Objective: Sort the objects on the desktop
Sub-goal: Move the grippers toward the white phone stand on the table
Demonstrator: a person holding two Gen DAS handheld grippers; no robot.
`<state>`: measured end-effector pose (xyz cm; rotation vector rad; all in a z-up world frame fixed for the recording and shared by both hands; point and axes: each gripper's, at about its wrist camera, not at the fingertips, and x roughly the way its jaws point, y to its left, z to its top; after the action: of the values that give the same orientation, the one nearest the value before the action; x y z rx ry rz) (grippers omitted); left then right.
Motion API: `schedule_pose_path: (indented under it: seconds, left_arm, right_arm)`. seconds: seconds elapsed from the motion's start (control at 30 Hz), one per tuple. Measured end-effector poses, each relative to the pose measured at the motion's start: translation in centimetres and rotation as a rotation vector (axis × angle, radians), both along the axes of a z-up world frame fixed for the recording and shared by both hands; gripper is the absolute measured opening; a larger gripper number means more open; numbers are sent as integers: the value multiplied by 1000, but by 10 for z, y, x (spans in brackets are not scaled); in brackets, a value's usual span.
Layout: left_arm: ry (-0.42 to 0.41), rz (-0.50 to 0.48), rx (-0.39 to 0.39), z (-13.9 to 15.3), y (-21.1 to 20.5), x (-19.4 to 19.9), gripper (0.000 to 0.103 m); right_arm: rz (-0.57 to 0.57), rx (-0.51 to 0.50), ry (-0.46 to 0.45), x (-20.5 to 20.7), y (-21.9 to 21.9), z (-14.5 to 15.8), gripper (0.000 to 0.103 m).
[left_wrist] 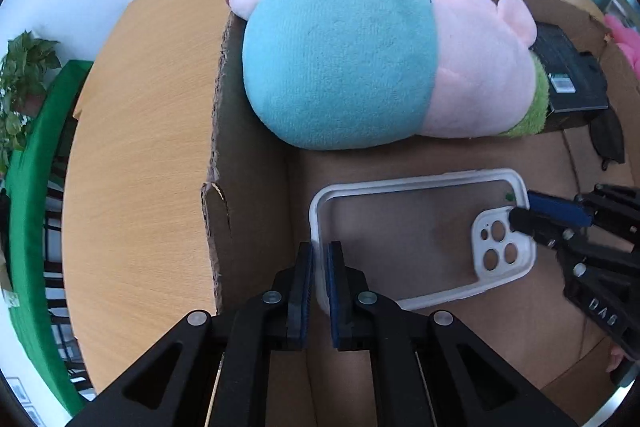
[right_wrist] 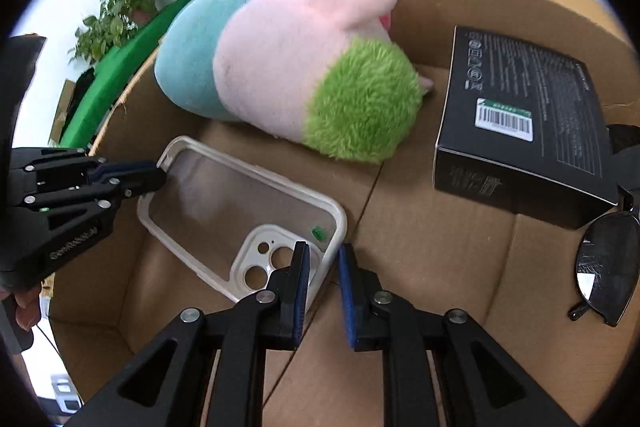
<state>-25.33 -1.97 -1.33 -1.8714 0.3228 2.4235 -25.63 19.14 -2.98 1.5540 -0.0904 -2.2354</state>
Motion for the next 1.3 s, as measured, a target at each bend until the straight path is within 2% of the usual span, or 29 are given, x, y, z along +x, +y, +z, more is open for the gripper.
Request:
schedule_pose_path:
  seconds: [0.03, 0.07, 0.1, 0.17, 0.23, 0.27, 0.3, 0.33, 0.37, 0.4, 0.47, 0.57, 0.7, 0.8, 0.87, 1.13, 1.3]
  left_arm:
    - [8, 11, 18, 3, -2, 2, 8]
    - [26, 25, 28, 8, -5, 6, 12]
    - [65, 32, 46, 17, -9, 12, 26]
    - [149, 14, 119, 38, -14, 30, 41]
    - [304, 20, 129, 68, -20, 63, 71]
    - [381, 17, 145, 83, -22, 82, 76]
    - [457, 14, 172, 96, -25, 104, 84]
    - [527, 8, 205, 109, -27, 126, 93]
    - [581, 8, 230, 118, -30, 143, 97]
    - [632, 13, 249, 127, -29, 158, 103]
    - [713, 22, 280, 136, -30, 191, 103]
    - [757, 40, 280, 139, -26, 207, 103]
    - [798, 7, 238, 134, -11, 224, 103]
    - [826, -22, 209, 130, 1, 245, 103]
    - [823, -24, 211, 124, 7, 254, 103]
    - [779, -18, 246, 112, 15, 268, 103]
    - [757, -18, 227, 101, 12, 275, 103]
  right_arm:
    - [3, 10, 12, 3, 1, 3, 21]
    - [3, 26, 30, 4, 2, 6, 31]
    - [1, 52, 65, 10, 4, 14, 44]
    - [1, 91, 172, 27, 9, 40, 47]
    - [-10, 133, 303, 57, 16, 70, 47]
    - [-23, 144, 351, 72, 21, 82, 52]
    - [-49, 145, 407, 91, 27, 95, 64]
    - [-80, 139, 466, 114, 33, 108, 71]
    - [-103, 137, 512, 133, 37, 117, 83]
    - [-121, 141, 547, 147, 40, 123, 84]
    - [-160, 169, 584, 174, 47, 126, 84]
    - [-198, 199, 577, 204, 53, 114, 84]
    - [-259, 182, 541, 221, 63, 105, 84]
    - [-290, 213, 563, 238, 70, 105, 84]
    - [-304, 236, 579, 245, 71, 105, 84]
    - [-299, 181, 591, 261, 70, 96, 84]
    - [-269, 174, 588, 268, 59, 93, 84]
